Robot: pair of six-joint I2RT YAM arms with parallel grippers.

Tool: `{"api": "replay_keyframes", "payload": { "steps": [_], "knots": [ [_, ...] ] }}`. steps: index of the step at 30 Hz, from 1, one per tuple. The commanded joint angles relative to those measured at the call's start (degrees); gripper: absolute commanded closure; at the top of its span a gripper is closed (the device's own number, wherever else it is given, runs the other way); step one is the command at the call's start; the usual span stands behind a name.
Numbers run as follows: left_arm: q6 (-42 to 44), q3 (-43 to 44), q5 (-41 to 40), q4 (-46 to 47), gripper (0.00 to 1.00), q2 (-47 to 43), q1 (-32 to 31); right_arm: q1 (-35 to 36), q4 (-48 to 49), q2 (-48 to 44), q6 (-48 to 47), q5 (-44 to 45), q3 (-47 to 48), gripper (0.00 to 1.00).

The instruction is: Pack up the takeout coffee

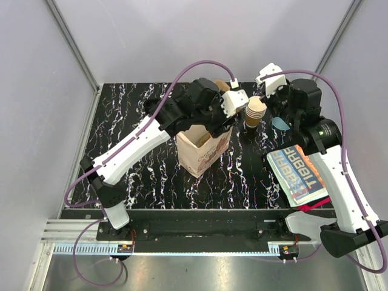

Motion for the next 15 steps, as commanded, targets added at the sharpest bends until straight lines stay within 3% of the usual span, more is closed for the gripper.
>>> {"api": "replay_keyframes", "payload": {
  "steps": [1, 3, 7, 15],
  "knots": [
    [-0.8, 2.25, -0.16, 3.32, 0.3, -1.83, -0.24, -0.27, 0.28, 1.79, 2.81, -1.21, 5.89, 1.0],
    [-0.89, 2.25, -0.52, 3.85, 0.16, -3.15, -0.33, -0.27, -0.59, 3.1, 3.34, -2.0, 8.08, 1.0],
    [-0.8, 1.73, -2.1, 5.08, 0.02, -5.69, -0.16, -0.27, -3.14, 6.27, 4.48, -5.16, 12.3, 1.0],
    [-1.77, -1.34, -3.08, 8.07, 0.01, -11.58, 3.96, -0.19, -7.45, 11.98, 6.77, -11.32, 19.16, 1.0]
  ]
}}
